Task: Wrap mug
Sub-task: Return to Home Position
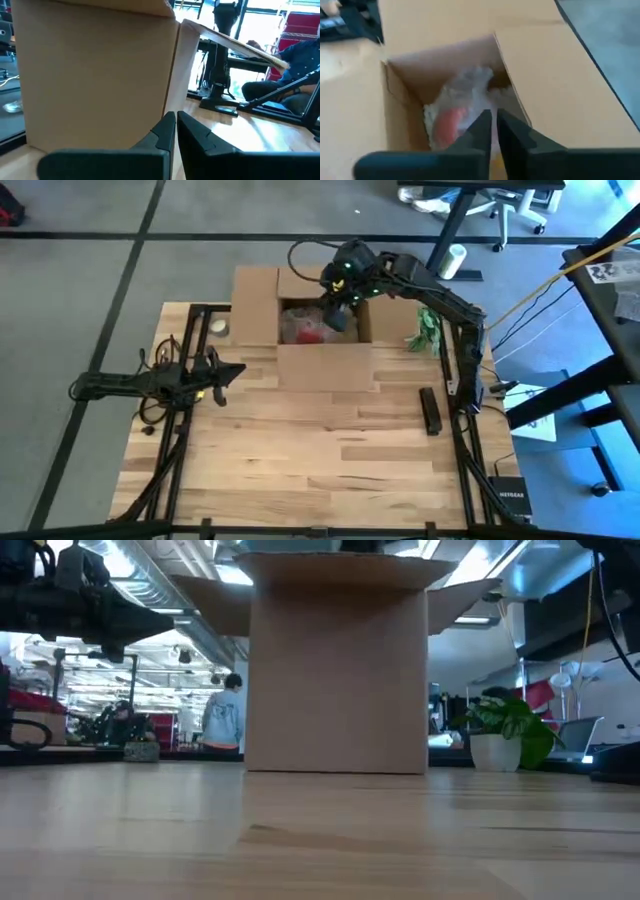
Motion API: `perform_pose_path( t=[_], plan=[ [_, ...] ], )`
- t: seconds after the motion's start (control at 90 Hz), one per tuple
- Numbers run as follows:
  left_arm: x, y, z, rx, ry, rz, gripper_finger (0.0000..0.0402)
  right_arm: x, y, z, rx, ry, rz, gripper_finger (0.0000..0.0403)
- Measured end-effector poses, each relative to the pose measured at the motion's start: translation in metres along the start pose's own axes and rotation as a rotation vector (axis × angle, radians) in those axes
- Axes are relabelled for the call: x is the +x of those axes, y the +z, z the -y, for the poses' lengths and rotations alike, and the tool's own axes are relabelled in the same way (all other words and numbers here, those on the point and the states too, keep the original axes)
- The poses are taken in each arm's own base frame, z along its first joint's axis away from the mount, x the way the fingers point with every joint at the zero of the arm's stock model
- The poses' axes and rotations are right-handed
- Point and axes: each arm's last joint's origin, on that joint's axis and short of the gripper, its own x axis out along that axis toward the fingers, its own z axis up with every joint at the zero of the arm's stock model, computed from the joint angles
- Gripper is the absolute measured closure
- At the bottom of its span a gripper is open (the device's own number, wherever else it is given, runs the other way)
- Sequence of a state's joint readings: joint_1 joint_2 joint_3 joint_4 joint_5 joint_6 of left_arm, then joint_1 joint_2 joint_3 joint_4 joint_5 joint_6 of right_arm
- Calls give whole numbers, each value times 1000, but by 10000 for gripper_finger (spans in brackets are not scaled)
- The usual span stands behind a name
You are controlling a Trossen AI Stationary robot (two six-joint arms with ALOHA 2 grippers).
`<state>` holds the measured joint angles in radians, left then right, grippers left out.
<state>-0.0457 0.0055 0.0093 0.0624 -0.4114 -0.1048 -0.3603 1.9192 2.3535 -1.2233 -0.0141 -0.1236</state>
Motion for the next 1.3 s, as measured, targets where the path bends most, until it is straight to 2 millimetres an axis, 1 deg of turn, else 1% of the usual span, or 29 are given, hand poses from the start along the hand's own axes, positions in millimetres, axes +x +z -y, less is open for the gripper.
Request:
perform_pose_path(
  t=[0.1,0.189,0.344,0.4,0.467,0.544,0.6,0.644,0.744,0.856,0.944,1.011,1.122,1.222,1.3],
  plan=[
    [0,0,0,0,0,0,402,-19,-7,0,8,-23,-38,399],
    [0,0,0,0,0,0,402,-35,-13,7,32,-40,-56,400],
    [0,0,0,0,0,0,402,-60,-19,15,78,-64,-23,402],
    [0,0,0,0,0,0,402,-67,-23,14,79,-60,-15,402],
    [0,0,0,0,0,0,402,-72,-31,13,83,-60,-14,402],
    [0,0,0,0,0,0,402,-74,-45,10,101,-68,-12,402],
    [0,0,0,0,0,0,402,-77,-60,8,116,-71,16,402],
    [0,0,0,0,0,0,402,-79,-76,5,134,-74,51,402],
    [0,0,0,0,0,0,402,-82,-124,-4,192,-52,150,403],
    [0,0,0,0,0,0,402,-87,-179,-16,293,41,308,403],
    [0,0,0,0,0,0,402,-93,-215,-24,341,111,446,403],
    [0,0,0,0,0,0,402,-92,-242,-28,371,139,495,403],
    [0,0,0,0,0,0,402,-85,-277,-37,388,202,553,403],
    [0,0,0,0,0,0,402,-73,-303,-45,387,251,566,403],
    [0,0,0,0,0,0,402,-63,-318,-50,394,281,587,403]
  ],
)
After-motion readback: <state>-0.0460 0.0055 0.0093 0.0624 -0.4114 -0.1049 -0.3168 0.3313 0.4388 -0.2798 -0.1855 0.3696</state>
